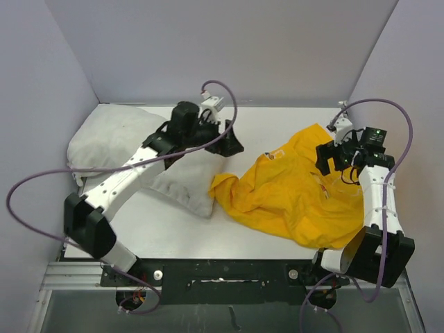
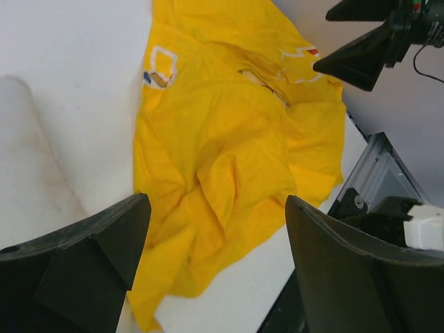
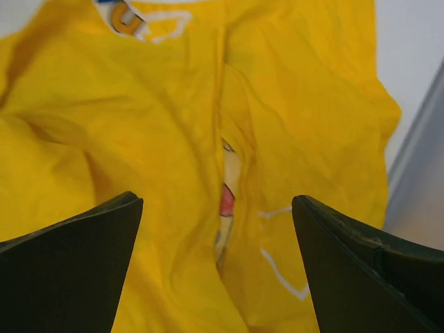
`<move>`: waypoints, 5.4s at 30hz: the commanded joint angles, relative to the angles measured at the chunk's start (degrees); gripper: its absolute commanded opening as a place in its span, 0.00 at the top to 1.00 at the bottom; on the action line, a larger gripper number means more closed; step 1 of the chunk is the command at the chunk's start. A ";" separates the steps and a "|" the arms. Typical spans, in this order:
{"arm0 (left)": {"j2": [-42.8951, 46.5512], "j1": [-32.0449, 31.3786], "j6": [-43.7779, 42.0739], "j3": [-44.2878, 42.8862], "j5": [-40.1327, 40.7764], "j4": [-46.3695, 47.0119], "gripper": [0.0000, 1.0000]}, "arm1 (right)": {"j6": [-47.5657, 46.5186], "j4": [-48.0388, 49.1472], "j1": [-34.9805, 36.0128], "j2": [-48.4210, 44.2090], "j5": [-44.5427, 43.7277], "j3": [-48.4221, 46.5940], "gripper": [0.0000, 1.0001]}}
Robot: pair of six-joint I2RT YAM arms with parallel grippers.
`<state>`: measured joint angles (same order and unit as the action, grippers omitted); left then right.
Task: Put the pillow into the pillowcase
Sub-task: Flatten out the pillowcase at the center of the board.
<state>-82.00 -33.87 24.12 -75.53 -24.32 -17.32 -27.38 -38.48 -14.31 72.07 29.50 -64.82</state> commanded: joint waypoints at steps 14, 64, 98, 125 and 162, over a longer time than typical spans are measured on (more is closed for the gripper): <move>-49.69 -8.47 -11.89 -40.85 7.35 -17.40 0.16 | -6.51 13.59 -1.08 27.91 -21.33 -3.36 0.09; 7.14 -0.03 14.33 24.52 -6.37 18.31 0.02 | -2.06 -2.76 16.41 17.01 -9.34 5.67 0.17; 26.97 1.85 8.67 35.85 -2.72 16.80 0.02 | -39.03 -10.02 22.67 7.01 15.23 9.96 0.02; 36.98 2.66 -0.21 38.50 -2.67 16.01 0.02 | -65.48 -49.65 36.36 3.80 5.13 12.09 0.76; -27.89 -35.28 -58.90 15.00 0.53 34.54 0.21 | -4.97 -2.71 -25.57 20.30 -1.79 10.97 0.18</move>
<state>-107.26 -69.10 -37.56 -56.82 -21.30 12.34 -40.88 -47.24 -40.29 91.57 29.50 -53.41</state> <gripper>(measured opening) 0.851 0.852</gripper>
